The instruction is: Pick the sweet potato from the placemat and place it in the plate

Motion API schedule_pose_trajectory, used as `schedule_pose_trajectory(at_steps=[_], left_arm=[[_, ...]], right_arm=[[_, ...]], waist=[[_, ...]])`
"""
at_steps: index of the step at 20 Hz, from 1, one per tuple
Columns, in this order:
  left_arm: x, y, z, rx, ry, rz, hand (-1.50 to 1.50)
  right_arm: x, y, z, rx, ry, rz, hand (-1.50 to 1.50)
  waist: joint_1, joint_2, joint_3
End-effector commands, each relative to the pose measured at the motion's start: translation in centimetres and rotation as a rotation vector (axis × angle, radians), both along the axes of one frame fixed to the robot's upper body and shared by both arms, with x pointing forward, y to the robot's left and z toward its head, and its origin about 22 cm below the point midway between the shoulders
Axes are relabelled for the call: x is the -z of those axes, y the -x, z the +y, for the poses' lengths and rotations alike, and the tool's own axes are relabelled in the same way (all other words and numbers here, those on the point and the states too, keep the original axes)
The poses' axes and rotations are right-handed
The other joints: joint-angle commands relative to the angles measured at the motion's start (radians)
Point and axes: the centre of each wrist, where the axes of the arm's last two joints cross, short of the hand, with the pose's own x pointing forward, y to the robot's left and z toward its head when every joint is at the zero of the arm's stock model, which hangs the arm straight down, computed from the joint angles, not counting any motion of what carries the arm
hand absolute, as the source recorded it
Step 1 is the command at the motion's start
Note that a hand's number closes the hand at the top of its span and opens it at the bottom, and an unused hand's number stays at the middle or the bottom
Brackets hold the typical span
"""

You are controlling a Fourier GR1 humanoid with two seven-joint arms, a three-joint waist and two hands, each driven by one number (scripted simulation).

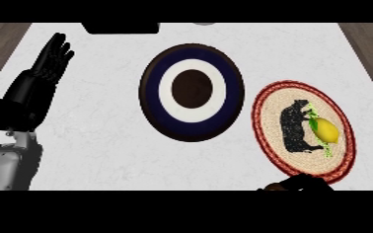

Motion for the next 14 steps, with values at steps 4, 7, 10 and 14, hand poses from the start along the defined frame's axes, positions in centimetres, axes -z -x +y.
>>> schedule_pose_trajectory(at_steps=[4,7,10,14], left_arm=[[0.0,-0.4,-1.0,0.015,0.007,-0.002,0.00],[-0.4,-0.9,-2.6,0.023,0.006,-0.017,0.00],[0.6,-0.8,-1.8,0.045,0.004,0.009,0.00],[-1.1,-1.6,-1.7,0.019,-0.008,-0.017,0.00]], right_arm=[[-1.7,-5.3,4.2,-0.074,0.010,-0.025,1.50],[-4.5,-6.7,5.1,-0.098,-0.047,-0.026,1.50],[-4.7,-10.4,6.6,-0.105,-0.089,-0.023,1.50],[-4.4,-13.7,9.4,-0.109,-0.124,0.002,1.50]], waist=[[0.019,0.005,0.001],[0.020,0.006,0.001],[0.026,0.007,0.001],[0.023,0.005,0.001]])
